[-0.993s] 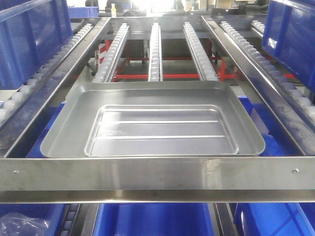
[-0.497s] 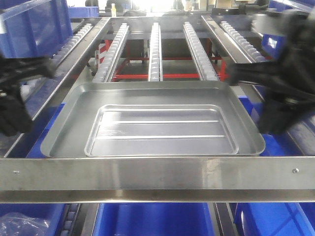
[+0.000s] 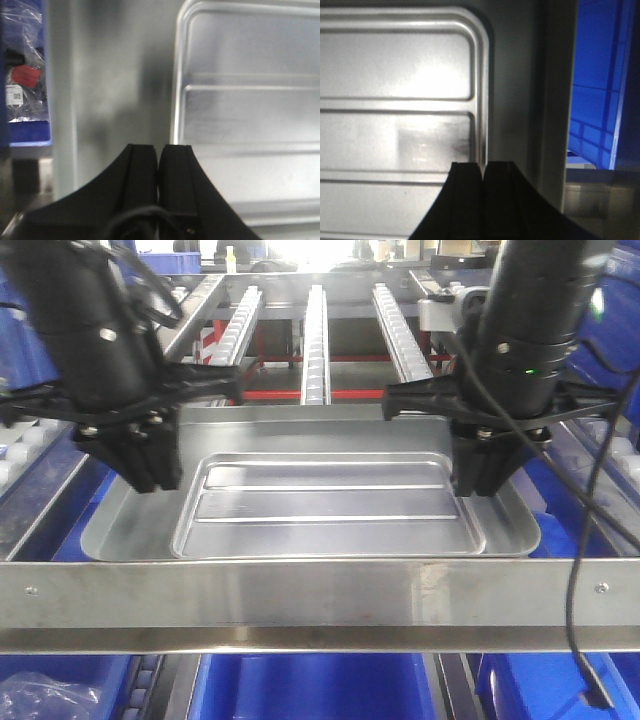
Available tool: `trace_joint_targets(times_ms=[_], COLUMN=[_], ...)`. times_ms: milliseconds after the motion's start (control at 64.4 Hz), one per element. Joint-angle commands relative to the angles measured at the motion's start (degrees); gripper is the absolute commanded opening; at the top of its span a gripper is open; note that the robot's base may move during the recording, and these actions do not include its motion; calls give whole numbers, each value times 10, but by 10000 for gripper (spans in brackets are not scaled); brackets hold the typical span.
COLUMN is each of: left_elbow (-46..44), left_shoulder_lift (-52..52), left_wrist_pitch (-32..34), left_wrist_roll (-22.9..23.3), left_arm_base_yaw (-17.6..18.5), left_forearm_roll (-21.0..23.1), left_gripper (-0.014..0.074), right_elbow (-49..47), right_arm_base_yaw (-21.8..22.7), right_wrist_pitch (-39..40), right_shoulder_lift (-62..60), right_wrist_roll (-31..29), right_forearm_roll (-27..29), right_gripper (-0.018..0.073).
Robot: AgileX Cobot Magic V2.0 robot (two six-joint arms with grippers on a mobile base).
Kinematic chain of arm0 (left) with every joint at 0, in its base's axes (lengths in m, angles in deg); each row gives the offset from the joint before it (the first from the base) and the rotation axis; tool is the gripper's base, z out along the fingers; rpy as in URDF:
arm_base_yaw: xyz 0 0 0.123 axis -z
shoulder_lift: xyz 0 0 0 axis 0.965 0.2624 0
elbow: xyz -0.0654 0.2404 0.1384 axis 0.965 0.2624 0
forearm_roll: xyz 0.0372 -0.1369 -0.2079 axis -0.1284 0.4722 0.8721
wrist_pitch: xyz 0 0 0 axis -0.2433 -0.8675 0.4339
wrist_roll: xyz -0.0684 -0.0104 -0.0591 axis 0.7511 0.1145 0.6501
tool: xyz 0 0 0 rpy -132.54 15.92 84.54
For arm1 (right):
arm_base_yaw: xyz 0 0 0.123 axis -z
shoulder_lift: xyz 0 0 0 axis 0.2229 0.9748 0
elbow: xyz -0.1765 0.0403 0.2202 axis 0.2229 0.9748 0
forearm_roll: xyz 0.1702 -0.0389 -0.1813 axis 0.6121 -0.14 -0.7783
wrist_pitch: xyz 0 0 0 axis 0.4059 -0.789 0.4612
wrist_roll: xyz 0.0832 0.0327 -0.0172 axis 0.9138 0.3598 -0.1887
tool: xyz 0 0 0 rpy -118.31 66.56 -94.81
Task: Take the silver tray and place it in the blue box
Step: 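Lower both grippers onto the side rims of the silver tray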
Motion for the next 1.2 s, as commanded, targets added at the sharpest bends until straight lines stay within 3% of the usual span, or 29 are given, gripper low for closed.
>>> trace_joint_targets(times_ms=[0, 404, 1009, 1087, 1180], left_elbow=[-37, -43, -43, -43, -43], left_shoulder_lift=[-14, 7, 7, 7, 7], left_wrist_pitch=[6, 1, -9, -9, -9], left_wrist_roll=[-5, -5, -5, -5, -5], left_arm_base_yaw=[4, 3, 4, 4, 4], left_forearm_roll=[5, 6, 8, 8, 8], left_gripper=[-6, -6, -6, -6, -6], right_elbow=[-24, -24, -24, -24, -24], right_arm_base_yaw=[0, 6, 6, 6, 6], right_wrist_pitch=[9, -9, -1, 0, 1], right_shoulder_lift=[-23, -15, -15, -15, -15], right_wrist_roll=[-9, -56, -53, -53, -52], right_forearm_roll=[-10, 16, 17, 18, 19], right_gripper=[58, 58, 62, 102, 230])
